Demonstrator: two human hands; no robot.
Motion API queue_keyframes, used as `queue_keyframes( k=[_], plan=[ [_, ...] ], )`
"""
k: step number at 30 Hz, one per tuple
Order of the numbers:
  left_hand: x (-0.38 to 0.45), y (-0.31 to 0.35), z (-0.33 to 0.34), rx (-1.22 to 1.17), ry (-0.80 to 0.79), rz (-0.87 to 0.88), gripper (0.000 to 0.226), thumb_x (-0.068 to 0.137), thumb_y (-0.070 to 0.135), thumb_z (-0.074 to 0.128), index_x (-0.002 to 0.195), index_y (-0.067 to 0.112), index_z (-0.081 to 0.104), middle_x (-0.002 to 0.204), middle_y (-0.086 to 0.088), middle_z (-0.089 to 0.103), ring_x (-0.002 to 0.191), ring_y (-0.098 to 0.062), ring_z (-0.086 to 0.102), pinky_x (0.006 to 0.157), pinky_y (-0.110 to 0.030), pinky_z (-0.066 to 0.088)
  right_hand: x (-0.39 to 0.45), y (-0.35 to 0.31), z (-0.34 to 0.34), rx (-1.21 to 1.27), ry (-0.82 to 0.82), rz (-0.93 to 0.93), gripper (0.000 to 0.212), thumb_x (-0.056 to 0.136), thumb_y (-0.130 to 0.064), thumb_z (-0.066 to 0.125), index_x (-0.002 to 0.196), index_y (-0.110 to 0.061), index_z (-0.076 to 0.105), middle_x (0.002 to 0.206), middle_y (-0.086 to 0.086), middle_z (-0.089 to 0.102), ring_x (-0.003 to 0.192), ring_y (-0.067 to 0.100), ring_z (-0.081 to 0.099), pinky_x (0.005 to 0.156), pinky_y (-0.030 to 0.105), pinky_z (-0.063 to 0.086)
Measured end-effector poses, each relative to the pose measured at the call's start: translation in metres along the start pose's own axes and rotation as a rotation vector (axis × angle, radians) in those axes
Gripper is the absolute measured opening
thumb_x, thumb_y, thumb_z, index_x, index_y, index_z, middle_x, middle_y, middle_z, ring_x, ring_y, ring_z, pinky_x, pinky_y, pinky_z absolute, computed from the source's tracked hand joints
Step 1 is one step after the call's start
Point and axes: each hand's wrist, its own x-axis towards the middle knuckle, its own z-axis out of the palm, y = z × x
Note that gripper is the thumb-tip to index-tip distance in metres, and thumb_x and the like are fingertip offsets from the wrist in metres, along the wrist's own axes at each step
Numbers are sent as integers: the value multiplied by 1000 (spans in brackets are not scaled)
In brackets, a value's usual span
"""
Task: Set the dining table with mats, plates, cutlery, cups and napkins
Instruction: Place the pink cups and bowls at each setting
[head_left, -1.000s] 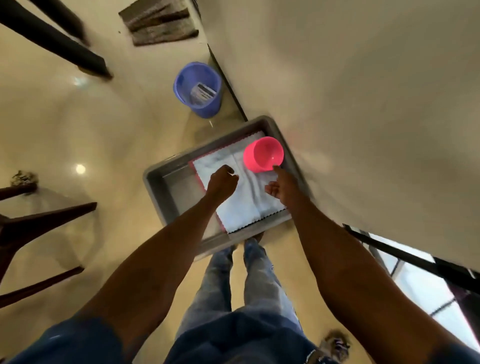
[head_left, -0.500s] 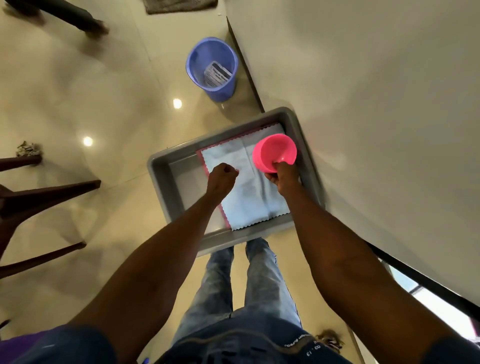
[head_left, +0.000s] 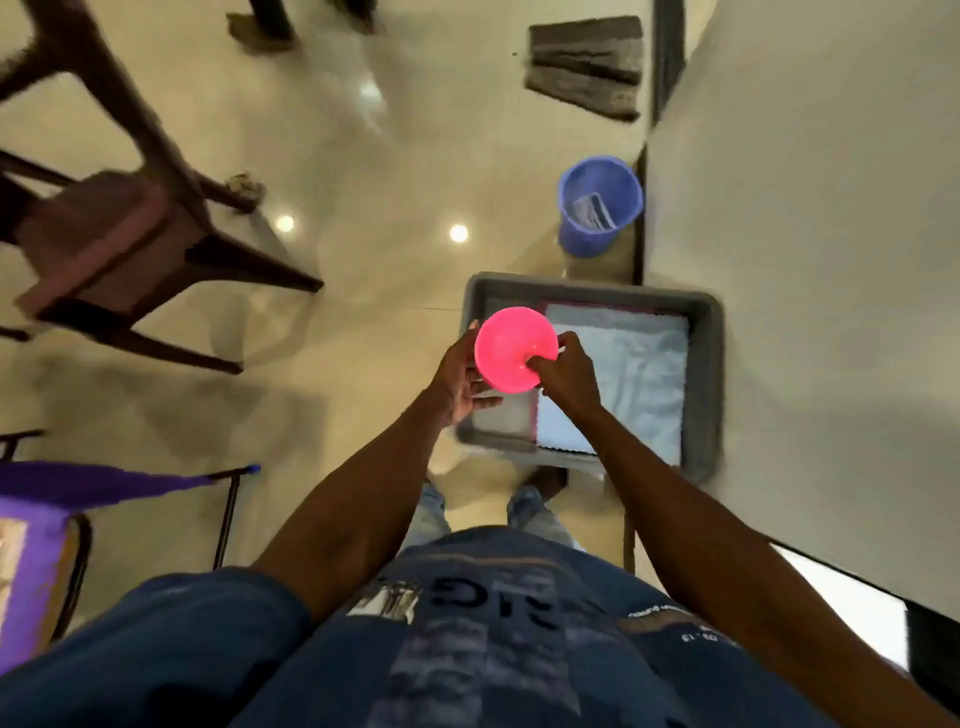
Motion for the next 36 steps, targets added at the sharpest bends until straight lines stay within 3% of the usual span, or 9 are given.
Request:
queue_keyframes(
  k=[4, 9, 11, 13, 18, 24, 31, 36],
  plan=[
    [-32, -2, -93, -324, -29, 87, 65, 85, 69, 52, 128, 20, 59, 126, -17, 63, 113, -43, 60, 92, -58, 51, -18, -53, 81, -176, -140, -143, 46, 83, -25, 69, 123, -9, 53, 108, 5, 60, 96, 29, 63, 82, 46, 57],
    [-56, -4, -225, -570, -33, 184, 59, 90, 66, 45, 124, 21, 61, 123, -14, 63, 110, -40, 59, 96, -63, 43, -44, -112, 204, -399, -245, -273, 44, 84, -39, 63, 119, -17, 51, 103, 7, 64, 85, 26, 63, 77, 44, 57],
    [-67, -5, -279, -657, -7, 220, 62, 88, 68, 47, 127, 21, 60, 128, -15, 61, 115, -42, 56, 101, -65, 38, -60, -133, 258, -405, -267, -319, 45, 86, -48, 60, 120, -18, 53, 101, 1, 61, 88, 24, 61, 79, 43, 56],
    [-83, -7, -325, -743, 36, 241, 61, 88, 66, 49, 128, 21, 60, 126, -14, 62, 114, -42, 56, 98, -64, 43, -77, -151, 305, -342, -281, -368, 43, 88, -51, 58, 117, -19, 58, 101, -3, 62, 91, 21, 61, 81, 42, 56],
    [-115, -18, -424, -911, 193, 339, 59, 77, 55, 67, 125, 20, 63, 126, -14, 59, 114, -41, 54, 95, -62, 46, -120, -197, 406, -254, -403, -516, 33, 96, -43, 54, 120, -21, 63, 116, -1, 67, 101, 16, 59, 83, 32, 52],
    [-131, -9, -490, -1067, 316, 415, 39, 90, 50, 53, 112, 22, 66, 113, -10, 64, 107, -37, 56, 96, -61, 44, -130, -250, 489, -548, -463, -772, 36, 103, -36, 43, 116, -12, 66, 109, 7, 70, 97, 25, 64, 83, 34, 50],
    [-131, 29, -543, -1289, 455, 491, 53, 86, 65, 52, 113, 21, 66, 107, -9, 68, 99, -35, 61, 86, -53, 52, -117, -321, 574, -856, -536, -1031, 31, 103, -24, 36, 116, -7, 59, 111, 14, 67, 100, 36, 64, 84, 44, 51],
    [-118, 62, -579, -1428, 636, 505, 51, 82, 64, 57, 112, 25, 67, 112, -8, 69, 109, -39, 60, 101, -60, 42, -98, -366, 619, -1103, -642, -1269, 29, 95, -13, 40, 115, -4, 60, 111, 15, 67, 101, 37, 64, 79, 40, 50]
  ],
)
